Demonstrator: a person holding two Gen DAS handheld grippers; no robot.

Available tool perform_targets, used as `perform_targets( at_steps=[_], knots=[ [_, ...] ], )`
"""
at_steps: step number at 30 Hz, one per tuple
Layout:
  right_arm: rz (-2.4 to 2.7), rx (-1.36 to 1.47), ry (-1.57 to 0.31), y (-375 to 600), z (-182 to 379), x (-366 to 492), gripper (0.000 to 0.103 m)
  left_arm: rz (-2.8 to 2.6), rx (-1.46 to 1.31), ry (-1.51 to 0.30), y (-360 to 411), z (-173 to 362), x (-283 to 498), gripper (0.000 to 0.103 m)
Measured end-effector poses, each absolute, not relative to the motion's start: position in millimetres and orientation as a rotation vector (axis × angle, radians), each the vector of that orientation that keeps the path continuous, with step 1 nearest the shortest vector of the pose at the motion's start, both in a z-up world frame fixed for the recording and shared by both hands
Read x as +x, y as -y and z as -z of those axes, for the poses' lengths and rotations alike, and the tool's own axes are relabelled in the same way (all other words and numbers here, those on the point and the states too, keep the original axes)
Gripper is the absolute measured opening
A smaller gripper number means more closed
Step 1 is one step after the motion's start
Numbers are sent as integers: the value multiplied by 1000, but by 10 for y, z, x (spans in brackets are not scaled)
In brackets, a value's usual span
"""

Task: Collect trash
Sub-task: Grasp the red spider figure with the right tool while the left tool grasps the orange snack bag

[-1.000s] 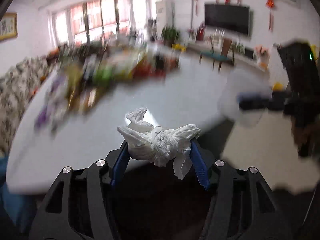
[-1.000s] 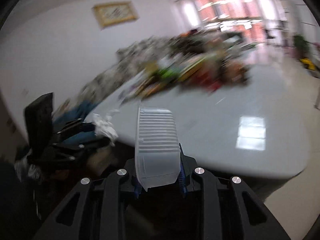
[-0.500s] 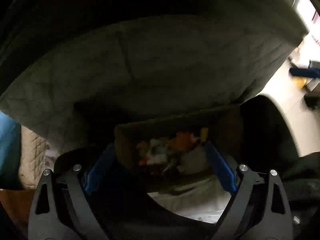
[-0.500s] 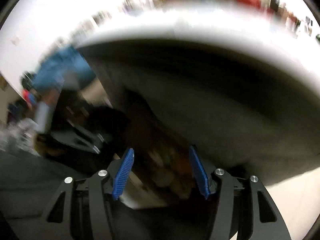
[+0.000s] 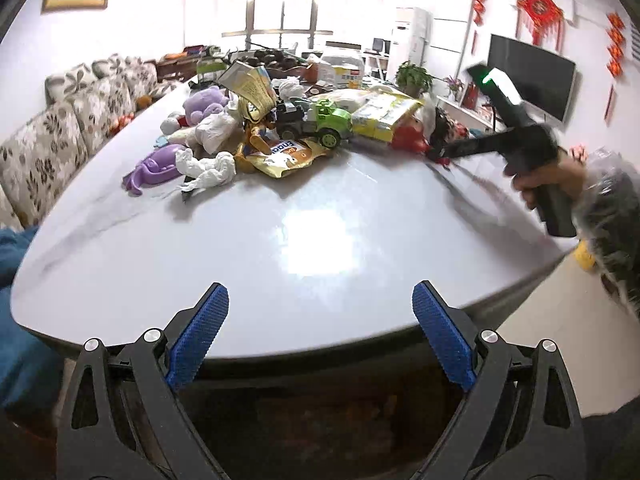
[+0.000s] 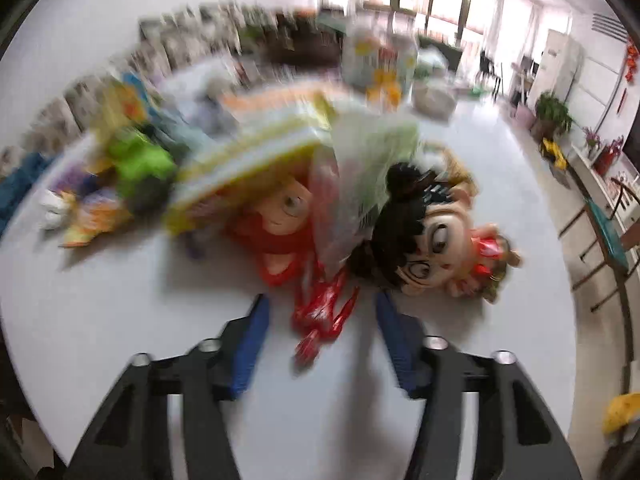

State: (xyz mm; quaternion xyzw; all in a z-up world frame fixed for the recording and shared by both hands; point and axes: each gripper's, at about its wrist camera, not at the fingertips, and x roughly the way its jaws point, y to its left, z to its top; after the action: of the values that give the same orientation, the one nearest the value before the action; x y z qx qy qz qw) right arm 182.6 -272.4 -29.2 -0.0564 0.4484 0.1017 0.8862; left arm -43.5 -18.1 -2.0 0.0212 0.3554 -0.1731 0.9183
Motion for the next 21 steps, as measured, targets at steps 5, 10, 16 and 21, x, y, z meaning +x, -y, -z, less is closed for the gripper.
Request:
perform_targets(
  at_steps=[5, 10, 16, 21],
  knots=[
    [-225, -160, -911, 2692, 198, 1582, 21, 309, 75, -734, 297, -21, -105, 91],
    [-269, -59, -907, 2826, 231, 1062, 21, 273, 50, -828, 461, -1, 554, 91],
    [-309, -13, -899, 2909, 251, 468, 21, 125, 53, -955, 592, 180, 1457, 91],
    [-324, 11, -884, 2921, 250, 239, 21, 162, 87, -922, 565, 119, 1602, 39]
  ],
)
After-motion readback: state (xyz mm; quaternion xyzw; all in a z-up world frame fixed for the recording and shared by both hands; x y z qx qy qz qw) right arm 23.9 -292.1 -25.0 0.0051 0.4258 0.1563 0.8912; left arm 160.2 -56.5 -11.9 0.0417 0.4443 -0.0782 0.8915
